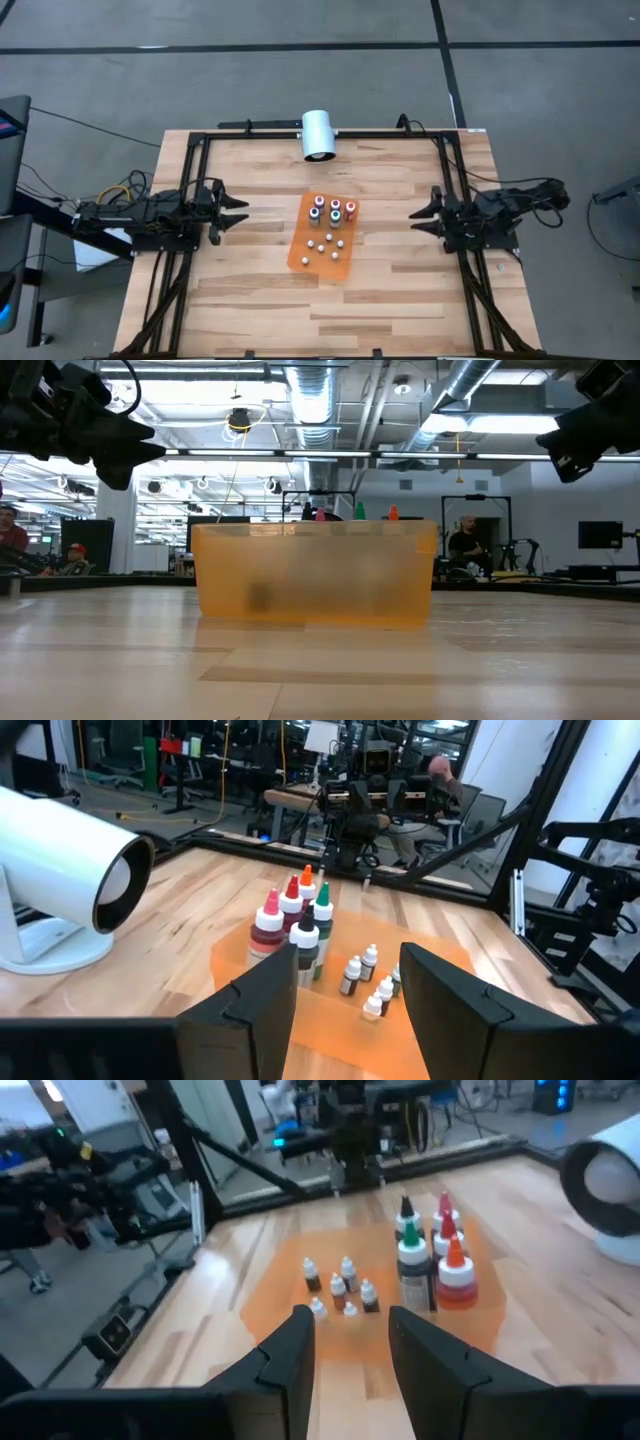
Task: Pick & Place food coloring
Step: Return to Home Position
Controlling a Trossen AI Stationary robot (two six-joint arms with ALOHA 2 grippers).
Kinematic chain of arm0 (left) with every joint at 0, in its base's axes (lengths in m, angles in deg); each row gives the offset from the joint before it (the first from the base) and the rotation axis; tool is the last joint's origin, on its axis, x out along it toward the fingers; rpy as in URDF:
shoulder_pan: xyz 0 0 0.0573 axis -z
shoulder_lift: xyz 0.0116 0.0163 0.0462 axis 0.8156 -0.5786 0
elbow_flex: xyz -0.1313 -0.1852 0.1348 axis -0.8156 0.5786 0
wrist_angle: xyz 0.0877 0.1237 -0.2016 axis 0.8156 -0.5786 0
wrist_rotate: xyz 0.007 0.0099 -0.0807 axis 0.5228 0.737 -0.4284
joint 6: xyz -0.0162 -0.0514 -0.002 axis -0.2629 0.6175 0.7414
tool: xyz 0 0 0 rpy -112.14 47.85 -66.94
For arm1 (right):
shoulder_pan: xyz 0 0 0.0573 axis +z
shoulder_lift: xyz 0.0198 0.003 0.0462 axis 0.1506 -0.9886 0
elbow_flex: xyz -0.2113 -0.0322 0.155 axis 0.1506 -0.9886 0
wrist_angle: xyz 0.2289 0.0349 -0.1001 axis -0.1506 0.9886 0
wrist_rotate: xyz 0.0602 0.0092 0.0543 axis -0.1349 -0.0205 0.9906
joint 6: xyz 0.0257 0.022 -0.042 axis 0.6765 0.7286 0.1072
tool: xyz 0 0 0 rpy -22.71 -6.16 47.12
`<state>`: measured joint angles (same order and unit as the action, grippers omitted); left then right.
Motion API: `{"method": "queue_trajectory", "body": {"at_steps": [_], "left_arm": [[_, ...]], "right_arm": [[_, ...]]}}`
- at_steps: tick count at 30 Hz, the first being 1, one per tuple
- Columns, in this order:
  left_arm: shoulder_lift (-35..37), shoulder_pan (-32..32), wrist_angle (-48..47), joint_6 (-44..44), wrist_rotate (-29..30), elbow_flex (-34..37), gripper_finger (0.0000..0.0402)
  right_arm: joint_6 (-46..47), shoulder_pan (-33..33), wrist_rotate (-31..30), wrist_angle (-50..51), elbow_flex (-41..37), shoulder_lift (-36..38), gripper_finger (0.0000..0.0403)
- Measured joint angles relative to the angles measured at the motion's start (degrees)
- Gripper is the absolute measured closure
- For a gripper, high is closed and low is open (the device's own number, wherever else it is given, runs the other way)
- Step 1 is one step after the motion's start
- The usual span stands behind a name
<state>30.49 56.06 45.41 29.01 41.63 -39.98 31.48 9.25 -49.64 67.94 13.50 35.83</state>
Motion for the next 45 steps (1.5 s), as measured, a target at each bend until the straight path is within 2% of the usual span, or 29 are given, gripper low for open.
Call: {"method": "queue_trajectory", "body": {"at_steps": [4,9,15,20,29,36,45], "left_arm": [[0.0,0.0,0.8,-0.5,0.0,0.8,0.0233],[-0.1,0.0,6.8,-2.1,-0.3,3.2,0.0233],[0.0,0.0,6.8,-2.5,0.6,3.2,0.0233],[0.0,0.0,6.8,-2.7,0.6,3.3,0.0233],[0.0,0.0,6.4,-2.2,0.6,3.3,0.0233],[0.0,0.0,6.4,-0.8,0.6,3.4,0.0233],[0.0,0.0,6.3,-0.8,0.6,3.4,0.0233]], "right_arm": [[-0.1,0.0,0.1,-5.2,-4.4,0.0,0.0282],[-1.0,0.0,0.2,-12.7,-7.8,-0.1,0.0282],[-11.3,0.0,1.2,-28.6,-11.6,0.0,0.0282],[-8.9,-0.1,2.1,-25.3,-11.8,-0.2,0.0282],[-9.5,-0.2,3.1,-25.1,-11.9,-0.2,0.0282],[-4.6,0.1,3.1,-25.1,-11.9,-0.2,0.0282],[-4.6,0.1,3.1,-25.1,-11.9,-0.2,0.0282]]}}
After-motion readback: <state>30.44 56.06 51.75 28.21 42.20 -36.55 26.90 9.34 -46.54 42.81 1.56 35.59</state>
